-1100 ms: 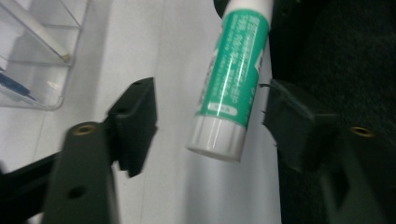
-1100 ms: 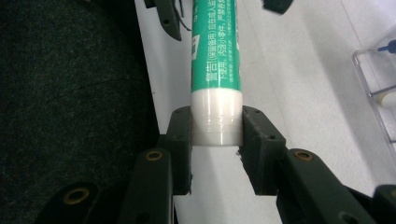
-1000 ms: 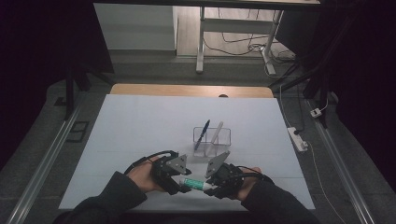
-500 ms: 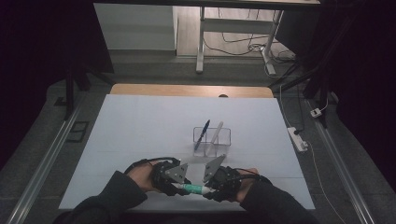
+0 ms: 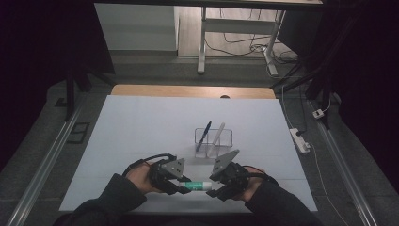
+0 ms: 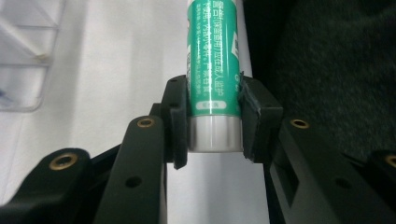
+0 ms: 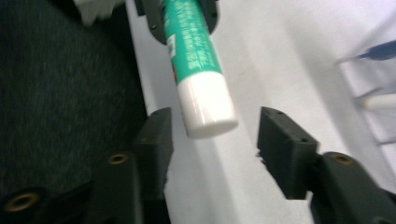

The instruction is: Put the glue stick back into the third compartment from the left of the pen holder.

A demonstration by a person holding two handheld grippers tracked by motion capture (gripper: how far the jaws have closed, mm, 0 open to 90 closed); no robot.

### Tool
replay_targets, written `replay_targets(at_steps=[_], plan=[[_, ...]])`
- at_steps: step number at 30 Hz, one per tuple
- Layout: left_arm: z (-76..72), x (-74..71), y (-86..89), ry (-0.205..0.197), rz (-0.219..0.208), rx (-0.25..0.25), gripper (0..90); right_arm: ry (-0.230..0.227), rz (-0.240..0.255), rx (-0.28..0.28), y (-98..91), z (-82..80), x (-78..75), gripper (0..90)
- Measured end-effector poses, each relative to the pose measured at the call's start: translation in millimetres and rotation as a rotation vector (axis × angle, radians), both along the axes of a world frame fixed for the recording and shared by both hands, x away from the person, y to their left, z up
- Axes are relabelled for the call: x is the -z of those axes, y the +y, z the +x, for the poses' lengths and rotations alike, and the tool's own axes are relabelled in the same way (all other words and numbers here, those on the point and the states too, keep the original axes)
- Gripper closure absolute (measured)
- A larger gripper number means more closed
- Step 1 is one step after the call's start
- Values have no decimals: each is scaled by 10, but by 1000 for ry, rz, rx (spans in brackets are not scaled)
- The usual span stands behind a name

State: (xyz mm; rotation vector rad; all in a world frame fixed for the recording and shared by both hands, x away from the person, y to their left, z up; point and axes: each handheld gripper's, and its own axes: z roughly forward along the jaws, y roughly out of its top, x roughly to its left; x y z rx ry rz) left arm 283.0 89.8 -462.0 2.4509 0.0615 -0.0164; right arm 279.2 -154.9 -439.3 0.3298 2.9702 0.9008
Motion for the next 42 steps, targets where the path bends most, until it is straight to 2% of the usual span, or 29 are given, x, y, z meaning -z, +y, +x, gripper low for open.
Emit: replay_targets(at_steps=[2,5,9,14,17,20,24,29,34,37,39,42], plan=[[5,-14,48,4,-31,-33,657,-18,63,49,-76,29,-21,368],[9,-29,110,12,-73,-89,657,-8,139,122,-162,59,-22,294],[1,-36,176,19,-124,-155,657,18,204,202,-232,89,-35,197],[-31,-42,248,21,-217,-226,657,19,253,244,-272,90,-35,102],[-70,-22,288,34,-303,-272,657,9,276,246,-291,89,-41,81],[-101,7,304,38,-364,-296,657,8,298,246,-289,79,-53,66],[-141,50,274,46,-430,-302,657,11,326,248,-274,66,-75,56],[-176,105,222,64,-498,-296,656,45,376,258,-257,59,-121,53],[-203,129,178,60,-527,-283,657,67,420,255,-210,45,-136,29],[-218,134,160,49,-536,-269,657,60,424,251,-159,24,-149,36],[-221,133,152,46,-536,-262,657,39,432,241,-132,1,-162,93],[-229,134,145,38,-536,-254,657,36,464,231,-120,-10,-182,238]])
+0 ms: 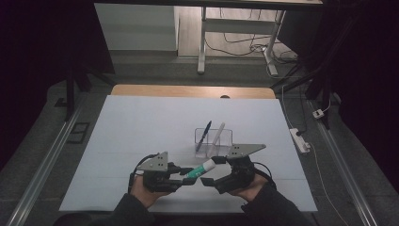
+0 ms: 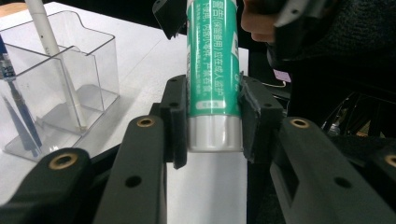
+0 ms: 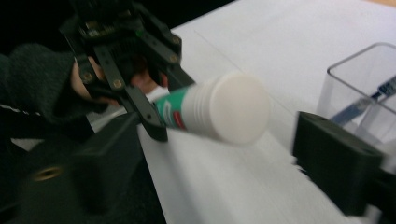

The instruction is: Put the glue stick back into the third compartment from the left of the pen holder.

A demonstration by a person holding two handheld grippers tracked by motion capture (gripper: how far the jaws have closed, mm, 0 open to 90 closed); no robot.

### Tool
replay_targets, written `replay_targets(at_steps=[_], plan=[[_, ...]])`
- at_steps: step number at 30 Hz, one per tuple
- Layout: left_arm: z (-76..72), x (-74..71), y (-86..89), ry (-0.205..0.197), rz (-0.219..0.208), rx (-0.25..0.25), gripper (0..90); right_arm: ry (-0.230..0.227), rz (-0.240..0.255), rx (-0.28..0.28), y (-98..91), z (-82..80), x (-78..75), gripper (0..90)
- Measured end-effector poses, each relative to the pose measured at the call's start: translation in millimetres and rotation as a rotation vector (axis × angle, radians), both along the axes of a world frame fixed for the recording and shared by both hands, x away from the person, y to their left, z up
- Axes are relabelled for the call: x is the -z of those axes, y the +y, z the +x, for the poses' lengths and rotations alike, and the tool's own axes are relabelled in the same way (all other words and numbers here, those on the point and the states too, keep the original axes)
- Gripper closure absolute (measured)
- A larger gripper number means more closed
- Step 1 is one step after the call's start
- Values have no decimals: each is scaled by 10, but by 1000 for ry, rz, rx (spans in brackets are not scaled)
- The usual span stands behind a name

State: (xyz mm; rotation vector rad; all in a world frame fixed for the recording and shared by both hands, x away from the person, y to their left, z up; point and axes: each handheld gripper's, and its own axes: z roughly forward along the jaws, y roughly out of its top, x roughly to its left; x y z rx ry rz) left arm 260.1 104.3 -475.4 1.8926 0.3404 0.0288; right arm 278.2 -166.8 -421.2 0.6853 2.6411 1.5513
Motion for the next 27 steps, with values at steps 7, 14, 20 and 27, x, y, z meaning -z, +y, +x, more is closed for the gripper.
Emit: replay_targets(at_steps=[7,14,20,27], plan=[[-6,7,-7,-21,-1,9,656,45,62,-33,-24,30,-6,456],[-18,23,-24,-64,19,28,655,81,87,-55,-50,54,5,568],[-36,46,-52,-136,59,38,653,185,142,-102,-91,116,28,649],[-20,28,-59,-123,72,-32,468,135,96,-80,-70,79,-12,651]])
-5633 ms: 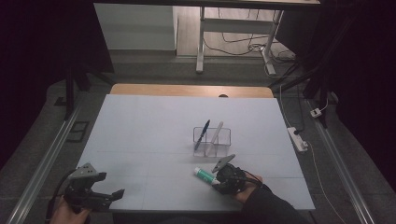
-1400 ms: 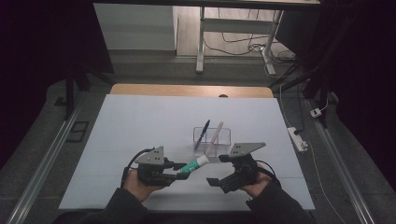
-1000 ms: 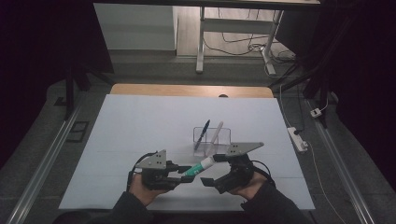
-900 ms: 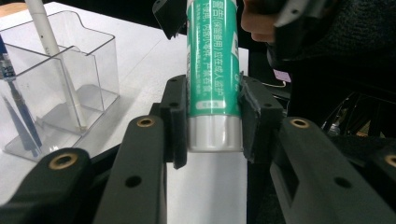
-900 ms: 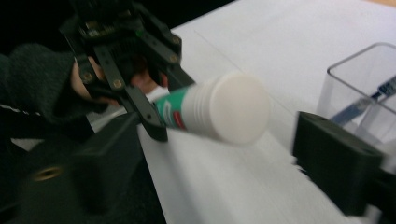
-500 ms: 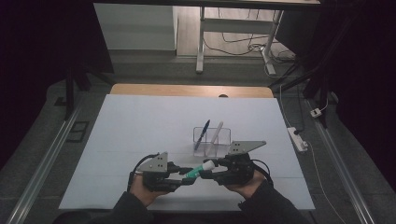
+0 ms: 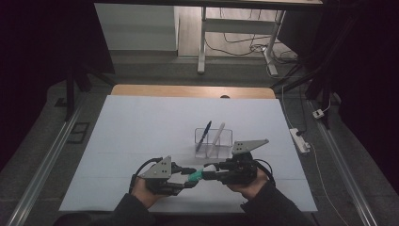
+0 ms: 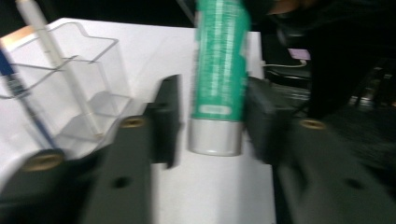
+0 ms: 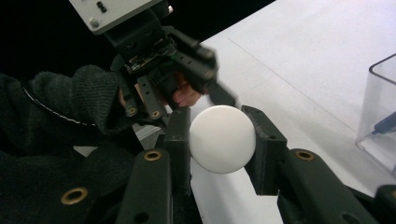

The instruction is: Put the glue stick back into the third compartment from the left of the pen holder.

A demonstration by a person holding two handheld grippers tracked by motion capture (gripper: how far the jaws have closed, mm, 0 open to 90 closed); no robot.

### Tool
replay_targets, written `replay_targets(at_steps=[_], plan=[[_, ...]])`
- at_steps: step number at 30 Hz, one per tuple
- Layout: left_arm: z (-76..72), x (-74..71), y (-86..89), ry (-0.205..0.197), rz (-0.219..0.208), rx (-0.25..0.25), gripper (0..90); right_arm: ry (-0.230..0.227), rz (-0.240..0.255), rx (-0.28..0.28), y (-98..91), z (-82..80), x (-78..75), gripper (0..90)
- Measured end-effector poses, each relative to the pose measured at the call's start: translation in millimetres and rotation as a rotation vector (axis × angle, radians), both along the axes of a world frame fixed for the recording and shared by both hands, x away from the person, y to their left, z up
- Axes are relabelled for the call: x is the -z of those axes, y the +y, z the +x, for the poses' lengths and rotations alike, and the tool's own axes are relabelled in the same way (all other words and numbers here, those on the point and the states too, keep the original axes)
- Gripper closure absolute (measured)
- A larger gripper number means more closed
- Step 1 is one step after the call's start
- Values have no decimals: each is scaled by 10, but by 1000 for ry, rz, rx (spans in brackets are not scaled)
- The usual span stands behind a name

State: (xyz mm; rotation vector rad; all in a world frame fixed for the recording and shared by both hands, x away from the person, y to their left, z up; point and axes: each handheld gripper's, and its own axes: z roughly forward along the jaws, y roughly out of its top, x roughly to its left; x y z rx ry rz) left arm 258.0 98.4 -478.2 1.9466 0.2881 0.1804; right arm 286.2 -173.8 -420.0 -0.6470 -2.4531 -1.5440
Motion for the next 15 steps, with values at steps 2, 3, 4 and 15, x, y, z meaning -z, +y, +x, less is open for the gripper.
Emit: replay_targets(at_steps=[2,3,4,15], plan=[[18,-25,31,33,-7,-9,403,-20,-15,3,-1,-8,-18,651],[32,-46,47,70,0,-17,362,-32,-22,13,-5,-11,-27,651],[43,-54,59,90,1,-15,319,-33,-19,16,-17,-6,-38,651],[24,-191,365,270,31,-115,52,-112,-61,78,-173,35,-191,650]])
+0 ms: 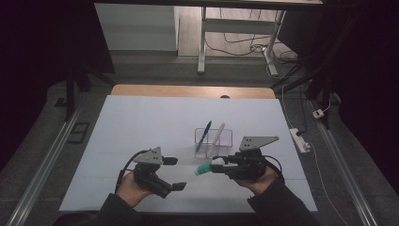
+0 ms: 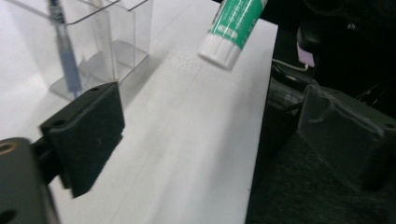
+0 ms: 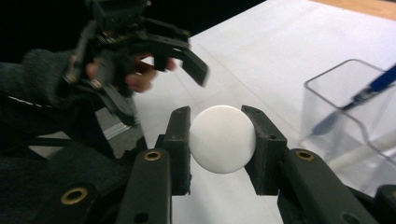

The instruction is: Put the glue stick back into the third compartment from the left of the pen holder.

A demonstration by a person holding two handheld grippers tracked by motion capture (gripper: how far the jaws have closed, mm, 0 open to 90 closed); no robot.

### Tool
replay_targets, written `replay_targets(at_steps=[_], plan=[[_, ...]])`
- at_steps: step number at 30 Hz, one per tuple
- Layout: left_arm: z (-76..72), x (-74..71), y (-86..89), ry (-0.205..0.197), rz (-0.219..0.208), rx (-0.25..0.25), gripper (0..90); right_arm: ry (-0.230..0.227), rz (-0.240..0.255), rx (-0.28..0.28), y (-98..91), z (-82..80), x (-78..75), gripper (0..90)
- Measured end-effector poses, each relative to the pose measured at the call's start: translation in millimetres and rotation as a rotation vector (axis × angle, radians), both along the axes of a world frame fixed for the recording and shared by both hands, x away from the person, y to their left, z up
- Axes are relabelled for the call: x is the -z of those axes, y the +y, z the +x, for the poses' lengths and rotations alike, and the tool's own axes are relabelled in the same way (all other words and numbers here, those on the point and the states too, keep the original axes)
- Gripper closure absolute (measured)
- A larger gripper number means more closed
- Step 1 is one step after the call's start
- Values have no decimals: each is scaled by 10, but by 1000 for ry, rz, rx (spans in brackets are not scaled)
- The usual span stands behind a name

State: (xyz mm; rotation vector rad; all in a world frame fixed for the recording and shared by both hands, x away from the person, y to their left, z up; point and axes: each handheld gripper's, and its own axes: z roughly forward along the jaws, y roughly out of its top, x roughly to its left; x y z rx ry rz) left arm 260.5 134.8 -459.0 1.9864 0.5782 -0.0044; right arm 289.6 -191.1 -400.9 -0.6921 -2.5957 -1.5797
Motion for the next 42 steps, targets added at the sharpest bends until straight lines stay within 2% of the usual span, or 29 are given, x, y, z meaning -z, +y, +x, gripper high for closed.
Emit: replay_targets(at_steps=[8,13,18,30,37,42], plan=[[-140,-34,395,7,-11,-110,3,-26,-18,61,-116,50,-73,650],[-258,-20,606,5,11,-172,0,-38,-50,91,-128,81,-69,650],[-357,-8,806,13,7,-219,0,-62,-91,123,-147,124,-93,650],[-597,43,1243,33,77,-369,0,-95,-134,235,-303,306,-136,650],[-718,91,1391,48,153,-421,0,-120,-175,294,-340,429,-128,650],[-778,105,1463,58,170,-452,0,-127,-194,326,-335,525,-104,650]])
